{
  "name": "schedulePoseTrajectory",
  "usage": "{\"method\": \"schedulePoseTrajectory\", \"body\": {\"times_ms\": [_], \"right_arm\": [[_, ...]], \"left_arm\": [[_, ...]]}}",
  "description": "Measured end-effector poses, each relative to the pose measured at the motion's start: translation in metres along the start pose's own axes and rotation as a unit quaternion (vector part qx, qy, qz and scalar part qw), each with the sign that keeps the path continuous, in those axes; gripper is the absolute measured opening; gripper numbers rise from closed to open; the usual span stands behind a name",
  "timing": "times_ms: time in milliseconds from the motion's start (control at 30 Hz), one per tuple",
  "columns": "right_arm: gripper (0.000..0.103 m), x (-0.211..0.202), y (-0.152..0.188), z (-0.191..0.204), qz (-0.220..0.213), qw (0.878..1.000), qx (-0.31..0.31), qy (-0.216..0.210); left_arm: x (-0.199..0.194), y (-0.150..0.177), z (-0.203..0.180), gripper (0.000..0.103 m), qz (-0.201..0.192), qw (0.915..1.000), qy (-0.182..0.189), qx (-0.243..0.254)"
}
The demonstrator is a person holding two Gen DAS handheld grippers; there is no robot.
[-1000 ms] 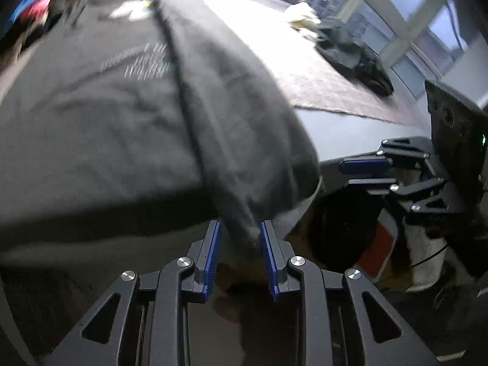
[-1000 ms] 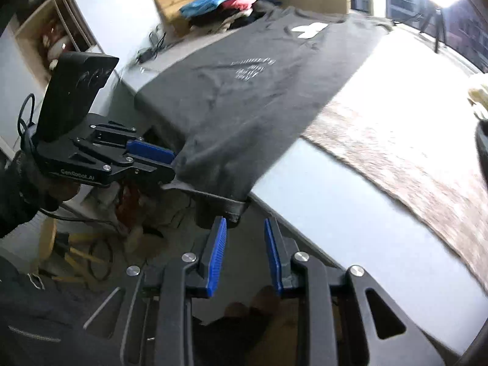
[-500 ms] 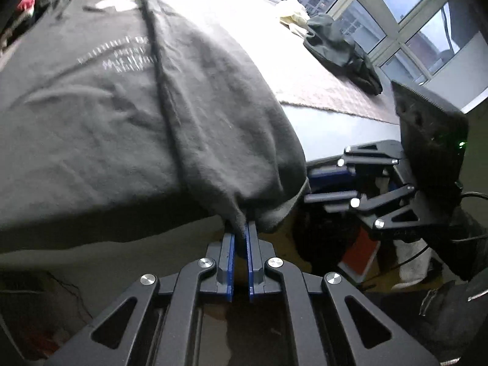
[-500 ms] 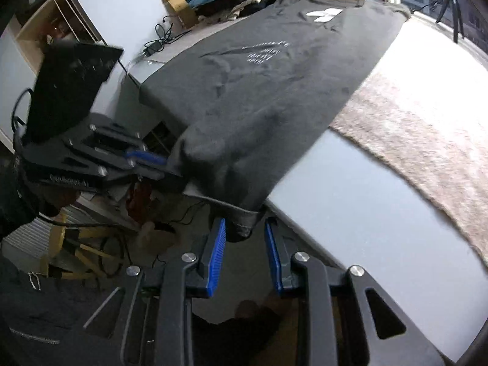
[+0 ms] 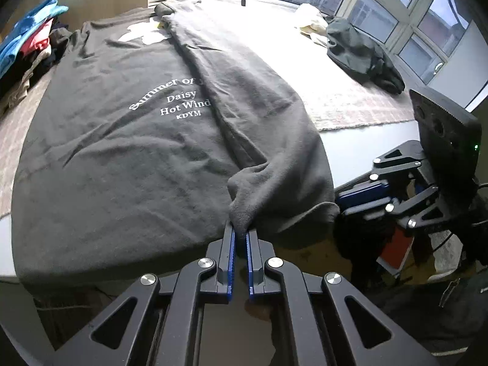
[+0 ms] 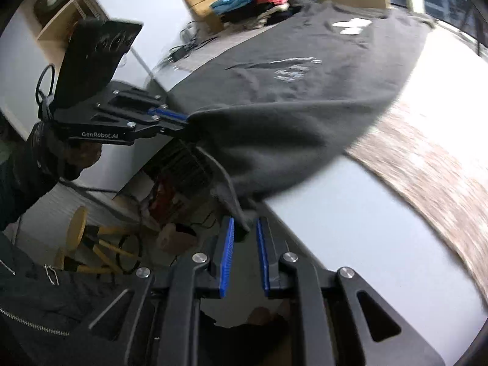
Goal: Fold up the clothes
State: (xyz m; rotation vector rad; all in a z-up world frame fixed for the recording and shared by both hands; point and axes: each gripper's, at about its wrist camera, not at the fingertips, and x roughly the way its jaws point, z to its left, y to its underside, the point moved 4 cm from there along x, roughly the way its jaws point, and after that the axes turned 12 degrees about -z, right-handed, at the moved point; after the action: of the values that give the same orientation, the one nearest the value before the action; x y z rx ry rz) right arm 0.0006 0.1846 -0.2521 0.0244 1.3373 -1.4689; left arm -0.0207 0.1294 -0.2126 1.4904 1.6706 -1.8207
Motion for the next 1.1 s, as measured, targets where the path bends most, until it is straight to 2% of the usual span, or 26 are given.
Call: {"method": "schedulePoseTrajectory", "body": {"times_ms": [67,133,200,233,333,400,567,633,700,733,767,867,933,1100], "right_arm": [[0.026,0.008,-0.001,0.006,0.005,1.0,-0.015,0.003],[0.025,0.009,-0.001,0.007,0.003,1.0,-0.016,0.014],[0.004,0.005,0.0,0.004,-0.003,0.999,-0.006,0.032],[0.003,0.002,0.001,0.002,-0.007,0.999,0.001,0.041],[0.003,-0.019,0.014,-0.004,-0.034,0.996,0.063,0.055],[0.003,-0.024,0.028,-0.002,-0.035,0.994,0.076,0.064],[0.007,-0.023,0.032,0.002,-0.033,0.995,0.053,0.081],[0.007,-0.021,0.031,0.003,-0.032,0.995,0.04,0.088],[0.015,-0.02,0.03,0.005,-0.03,0.995,0.026,0.094],[0.033,-0.019,0.03,0.005,-0.03,0.995,0.019,0.098],[0.044,-0.018,0.029,0.006,-0.029,0.994,0.012,0.101],[0.045,-0.013,0.024,0.01,-0.031,0.994,-0.015,0.108],[0.042,-0.005,0.019,0.014,-0.03,0.994,-0.029,0.098],[0.015,0.011,0.021,0.009,-0.009,0.992,-0.053,0.112]], "left_arm": [[0.001,0.0,-0.004,0.005,0.004,1.0,0.003,0.006],[0.002,0.0,-0.005,0.005,0.007,1.0,0.001,0.006],[0.002,0.0,-0.005,0.005,0.007,1.0,0.004,0.0],[0.0,0.002,-0.004,0.005,0.006,0.9999,0.013,-0.009],[-0.001,0.01,-0.017,0.005,0.007,0.996,0.071,-0.054],[0.004,0.024,-0.033,0.006,0.017,0.9922,0.108,-0.059],[0.036,0.054,-0.043,0.006,0.071,0.9935,0.079,-0.039],[0.036,0.056,-0.038,0.006,0.068,0.9942,0.071,-0.045],[0.031,0.05,-0.032,0.006,0.057,0.9927,0.081,-0.069],[0.028,0.047,-0.031,0.006,0.052,0.9917,0.089,-0.076],[0.026,0.044,-0.03,0.006,0.048,0.9907,0.097,-0.083],[0.019,0.039,-0.042,0.02,0.042,0.9908,0.111,-0.066],[0.014,0.038,-0.049,0.022,0.044,0.9899,0.122,-0.057],[0.019,0.036,-0.042,0.033,0.05,0.987,0.128,-0.085]]}}
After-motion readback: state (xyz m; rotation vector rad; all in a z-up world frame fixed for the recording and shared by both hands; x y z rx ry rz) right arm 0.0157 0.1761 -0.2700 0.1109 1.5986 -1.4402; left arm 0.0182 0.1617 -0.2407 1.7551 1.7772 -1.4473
